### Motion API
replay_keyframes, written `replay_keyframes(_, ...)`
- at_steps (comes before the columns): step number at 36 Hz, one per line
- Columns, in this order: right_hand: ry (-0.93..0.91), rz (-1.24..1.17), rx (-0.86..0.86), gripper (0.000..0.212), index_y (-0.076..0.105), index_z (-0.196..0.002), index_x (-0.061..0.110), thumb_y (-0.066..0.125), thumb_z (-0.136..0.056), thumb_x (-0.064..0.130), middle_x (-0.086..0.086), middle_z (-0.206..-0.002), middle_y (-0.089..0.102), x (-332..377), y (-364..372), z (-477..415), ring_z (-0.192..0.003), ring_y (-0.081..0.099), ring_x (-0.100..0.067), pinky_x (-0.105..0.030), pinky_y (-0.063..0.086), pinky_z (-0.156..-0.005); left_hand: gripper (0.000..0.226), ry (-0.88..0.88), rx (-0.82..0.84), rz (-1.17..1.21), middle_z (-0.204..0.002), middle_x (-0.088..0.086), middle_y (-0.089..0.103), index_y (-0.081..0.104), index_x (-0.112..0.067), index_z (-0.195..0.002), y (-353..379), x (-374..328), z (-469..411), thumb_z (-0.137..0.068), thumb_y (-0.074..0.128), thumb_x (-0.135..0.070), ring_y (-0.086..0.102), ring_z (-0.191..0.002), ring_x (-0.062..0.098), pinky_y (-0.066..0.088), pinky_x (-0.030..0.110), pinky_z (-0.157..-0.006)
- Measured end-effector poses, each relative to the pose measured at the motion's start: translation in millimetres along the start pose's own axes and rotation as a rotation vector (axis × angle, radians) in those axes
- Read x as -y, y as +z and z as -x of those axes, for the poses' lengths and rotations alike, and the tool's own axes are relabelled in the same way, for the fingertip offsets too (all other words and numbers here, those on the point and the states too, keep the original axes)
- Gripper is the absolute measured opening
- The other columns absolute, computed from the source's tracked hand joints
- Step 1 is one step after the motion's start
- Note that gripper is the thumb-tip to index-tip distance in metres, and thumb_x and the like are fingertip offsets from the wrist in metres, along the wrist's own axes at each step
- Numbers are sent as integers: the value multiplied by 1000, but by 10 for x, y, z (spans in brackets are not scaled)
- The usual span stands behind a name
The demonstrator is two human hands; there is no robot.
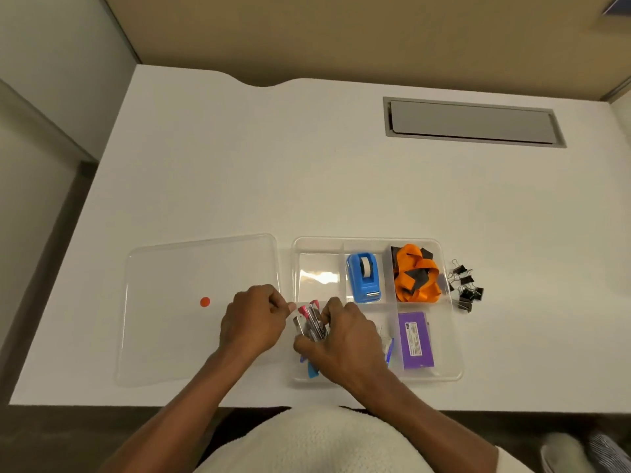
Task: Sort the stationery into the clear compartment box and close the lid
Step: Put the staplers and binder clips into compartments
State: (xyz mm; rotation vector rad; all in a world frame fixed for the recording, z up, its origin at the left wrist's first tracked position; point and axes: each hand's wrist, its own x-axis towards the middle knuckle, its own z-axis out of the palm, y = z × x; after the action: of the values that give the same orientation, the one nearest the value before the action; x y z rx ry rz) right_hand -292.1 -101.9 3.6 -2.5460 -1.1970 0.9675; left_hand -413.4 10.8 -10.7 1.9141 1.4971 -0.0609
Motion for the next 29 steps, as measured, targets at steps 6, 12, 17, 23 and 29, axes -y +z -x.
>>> replay_keyframes(6,-61,165,-80,63,51,-134,20,59,-87,61,-9,-126,59,50,275,22,-91,69,-23,-29,50,-69,21,20,64,18,-80,-6,76,72,-23,-84,13,10,-42,-96,68,-40,72,-69,14,64,38,-76)
replay_keyframes(12,-85,198,-81,60,45,-143,18,53,-99,58,-13,-138,55,5,370,44,-101,71,-25,-33,59,-80,23,37,98,-18,-82,-5,77,70,-24,-84,-2,16,-60,-97,66,-41,73,-72,15,64,40,-78)
replay_keyframes(17,-81,261,-103,48,50,-138,20,53,-101,51,-10,-122,66,-36,268,123,-91,72,-27,-33,54,-69,27,40,120,-75,-78,-5,75,69,-23,-81,-34,-3,-84,-97,65,-44,71,-70,16,63,39,-75)
replay_keyframes(23,-89,373,6,39,61,-131,14,71,-95,26,-10,-118,68,-190,118,171,-101,70,-27,-38,56,-87,28,41,126,-132,-77,-5,74,67,-23,-79,-41,-42,-82,-98,64,-43,70,-73,19,61,39,-73)
replay_keyframes(29,-223,321,33,31,68,-122,8,73,-92,16,-14,-114,67,-214,153,179,-99,69,-30,-42,58,-85,29,59,74,-244,-70,-7,66,61,-25,-74,16,-54,-87,-98,64,-41,61,-62,14,45,25,-56)
